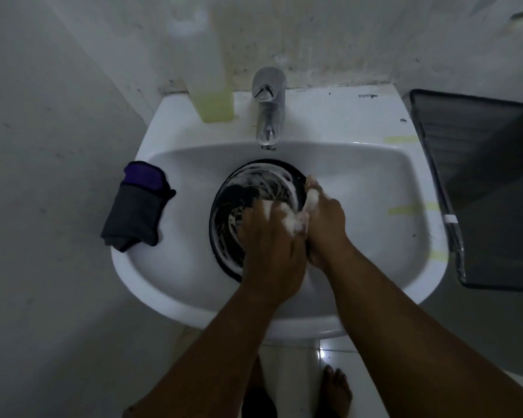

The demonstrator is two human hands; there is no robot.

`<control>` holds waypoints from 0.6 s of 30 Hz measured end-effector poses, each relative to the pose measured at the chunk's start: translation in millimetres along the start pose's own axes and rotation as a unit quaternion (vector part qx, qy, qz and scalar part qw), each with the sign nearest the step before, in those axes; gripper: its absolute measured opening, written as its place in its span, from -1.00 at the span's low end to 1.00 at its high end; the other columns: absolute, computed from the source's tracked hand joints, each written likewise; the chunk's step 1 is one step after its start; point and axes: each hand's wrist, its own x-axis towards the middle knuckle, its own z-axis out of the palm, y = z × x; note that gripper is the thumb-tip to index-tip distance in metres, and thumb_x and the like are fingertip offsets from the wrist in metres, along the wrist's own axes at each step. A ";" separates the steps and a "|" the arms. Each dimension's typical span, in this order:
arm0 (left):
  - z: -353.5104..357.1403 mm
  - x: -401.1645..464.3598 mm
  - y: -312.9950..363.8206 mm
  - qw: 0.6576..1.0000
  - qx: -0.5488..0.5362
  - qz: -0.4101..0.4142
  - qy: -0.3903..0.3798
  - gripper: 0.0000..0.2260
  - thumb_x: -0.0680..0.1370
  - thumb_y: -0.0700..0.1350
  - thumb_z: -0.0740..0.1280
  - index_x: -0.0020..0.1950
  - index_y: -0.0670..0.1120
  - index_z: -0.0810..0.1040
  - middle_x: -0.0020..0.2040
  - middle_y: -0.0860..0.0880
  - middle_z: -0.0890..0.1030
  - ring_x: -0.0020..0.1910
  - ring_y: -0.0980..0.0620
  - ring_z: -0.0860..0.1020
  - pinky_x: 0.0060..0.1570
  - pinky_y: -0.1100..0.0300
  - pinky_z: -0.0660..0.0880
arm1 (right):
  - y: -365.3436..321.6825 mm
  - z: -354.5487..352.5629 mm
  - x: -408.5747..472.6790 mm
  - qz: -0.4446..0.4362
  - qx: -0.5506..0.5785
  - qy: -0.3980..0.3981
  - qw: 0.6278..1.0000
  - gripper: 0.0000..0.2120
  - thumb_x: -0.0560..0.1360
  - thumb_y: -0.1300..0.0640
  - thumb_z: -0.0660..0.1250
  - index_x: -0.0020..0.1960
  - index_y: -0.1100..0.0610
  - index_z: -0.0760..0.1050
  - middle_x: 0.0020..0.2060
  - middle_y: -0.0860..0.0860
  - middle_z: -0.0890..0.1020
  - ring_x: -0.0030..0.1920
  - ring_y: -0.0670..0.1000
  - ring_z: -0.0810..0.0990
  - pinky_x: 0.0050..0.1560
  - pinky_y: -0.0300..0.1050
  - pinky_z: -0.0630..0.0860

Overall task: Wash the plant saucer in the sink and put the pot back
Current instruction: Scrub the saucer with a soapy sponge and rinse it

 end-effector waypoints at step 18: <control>-10.3 67.0 -83.3 0.931 -0.080 -0.354 0.038 -0.61 0.73 0.00 0.07 0.44 -0.16 0.44 0.43 -0.22 0.39 0.44 -0.24 0.32 0.41 -0.01 0.23 | 1.7 -7.5 -10.6 -0.037 -0.075 0.043 0.996 -0.57 0.66 -0.21 0.18 -0.11 0.11 0.54 -0.17 0.01 0.64 -0.06 0.05 0.64 0.17 -0.01 0.57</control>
